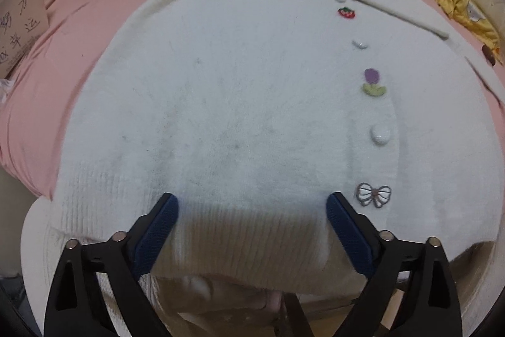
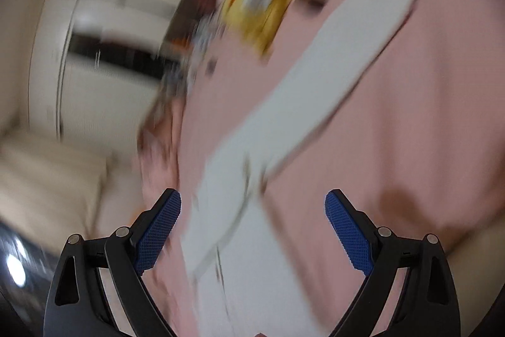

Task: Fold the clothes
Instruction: 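Grasp the other sleeve cuff with the right tool, then fold the held sleeve across the cardigan body with the right tool and release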

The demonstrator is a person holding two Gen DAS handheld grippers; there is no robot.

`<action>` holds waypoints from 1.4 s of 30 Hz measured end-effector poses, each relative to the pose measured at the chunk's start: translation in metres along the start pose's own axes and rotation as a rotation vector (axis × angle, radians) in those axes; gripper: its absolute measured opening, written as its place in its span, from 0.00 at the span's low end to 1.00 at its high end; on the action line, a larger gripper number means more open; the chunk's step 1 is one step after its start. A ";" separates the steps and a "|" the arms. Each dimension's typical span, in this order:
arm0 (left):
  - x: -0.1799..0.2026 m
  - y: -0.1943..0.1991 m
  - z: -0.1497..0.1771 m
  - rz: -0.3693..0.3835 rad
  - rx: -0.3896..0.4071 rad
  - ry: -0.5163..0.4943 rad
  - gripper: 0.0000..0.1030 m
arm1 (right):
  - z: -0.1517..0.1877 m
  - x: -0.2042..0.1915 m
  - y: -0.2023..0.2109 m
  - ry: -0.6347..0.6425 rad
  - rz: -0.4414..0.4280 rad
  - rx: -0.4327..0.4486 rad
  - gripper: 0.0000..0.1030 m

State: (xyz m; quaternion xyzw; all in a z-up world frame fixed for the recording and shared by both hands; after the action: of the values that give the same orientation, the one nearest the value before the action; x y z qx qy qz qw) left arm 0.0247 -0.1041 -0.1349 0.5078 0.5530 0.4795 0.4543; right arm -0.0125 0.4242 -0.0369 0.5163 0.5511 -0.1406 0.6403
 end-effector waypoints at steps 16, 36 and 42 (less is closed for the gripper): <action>0.006 -0.012 -0.003 -0.031 -0.035 0.024 1.00 | -0.167 0.130 0.021 -0.308 -0.047 0.210 0.91; 0.038 -0.016 -0.027 -0.049 -0.057 0.027 1.00 | -0.222 0.129 -0.032 -0.260 0.154 0.181 0.72; 0.038 -0.016 -0.033 -0.040 -0.055 0.023 1.00 | -0.208 0.158 -0.019 -0.294 0.117 0.192 0.07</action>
State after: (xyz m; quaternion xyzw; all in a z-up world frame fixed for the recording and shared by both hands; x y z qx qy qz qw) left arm -0.0126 -0.0685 -0.1473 0.4784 0.5550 0.4912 0.4710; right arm -0.0873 0.6478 -0.1517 0.5802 0.4046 -0.2293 0.6687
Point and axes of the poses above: each gripper's, at about its wrist camera, not at the fingertips, and y roughly against the way its jaws point, x to its right, z to its underside, the point moved 8 cm from there along -y, roughly the way its jaws point, and after that the axes turned 12 degrees about -x, right-handed, at the moved point
